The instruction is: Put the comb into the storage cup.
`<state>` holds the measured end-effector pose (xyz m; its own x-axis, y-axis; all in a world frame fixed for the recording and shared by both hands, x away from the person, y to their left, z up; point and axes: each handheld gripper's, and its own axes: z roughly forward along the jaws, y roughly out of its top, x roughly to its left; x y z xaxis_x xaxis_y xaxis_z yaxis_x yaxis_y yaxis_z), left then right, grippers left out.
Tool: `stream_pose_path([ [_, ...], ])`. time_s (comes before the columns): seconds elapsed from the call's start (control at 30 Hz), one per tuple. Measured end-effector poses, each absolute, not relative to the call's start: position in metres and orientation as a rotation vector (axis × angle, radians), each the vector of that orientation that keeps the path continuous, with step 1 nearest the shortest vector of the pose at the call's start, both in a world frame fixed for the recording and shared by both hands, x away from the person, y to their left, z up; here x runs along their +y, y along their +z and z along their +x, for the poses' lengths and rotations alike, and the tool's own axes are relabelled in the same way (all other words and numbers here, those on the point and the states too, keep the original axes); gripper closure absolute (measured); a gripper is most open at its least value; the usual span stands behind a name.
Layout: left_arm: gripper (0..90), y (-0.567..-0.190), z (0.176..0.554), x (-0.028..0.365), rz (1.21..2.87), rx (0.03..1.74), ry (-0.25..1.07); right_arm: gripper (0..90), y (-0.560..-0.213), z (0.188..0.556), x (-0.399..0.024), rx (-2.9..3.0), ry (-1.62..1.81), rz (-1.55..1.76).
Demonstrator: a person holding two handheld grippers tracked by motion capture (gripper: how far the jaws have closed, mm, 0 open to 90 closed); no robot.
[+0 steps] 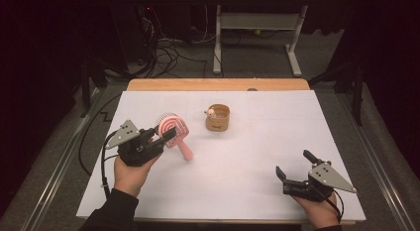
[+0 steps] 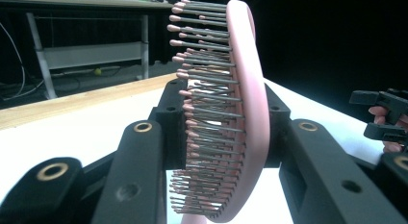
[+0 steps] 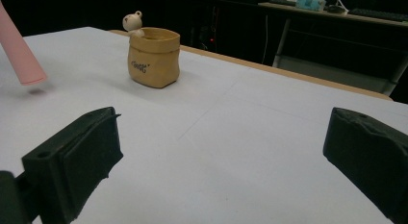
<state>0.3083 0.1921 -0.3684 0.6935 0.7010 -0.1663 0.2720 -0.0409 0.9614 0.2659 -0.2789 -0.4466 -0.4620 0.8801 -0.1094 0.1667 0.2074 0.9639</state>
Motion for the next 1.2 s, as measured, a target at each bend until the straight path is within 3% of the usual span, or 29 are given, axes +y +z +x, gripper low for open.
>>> stream_pose_path([
  [0.23,63.0,-0.369,0.309,0.19,1.609,0.819,0.459,0.2,-0.449,0.267,-0.275,1.8,1.311,0.967],
  [0.5,63.1,-0.365,0.312,0.184,1.597,0.818,0.408,0.1,-0.45,0.266,-0.271,1.813,1.319,0.951],
  [1.2,63.1,-0.33,0.329,0.163,1.565,0.785,0.417,0.2,-0.446,0.267,-0.277,1.786,1.343,0.943],
])
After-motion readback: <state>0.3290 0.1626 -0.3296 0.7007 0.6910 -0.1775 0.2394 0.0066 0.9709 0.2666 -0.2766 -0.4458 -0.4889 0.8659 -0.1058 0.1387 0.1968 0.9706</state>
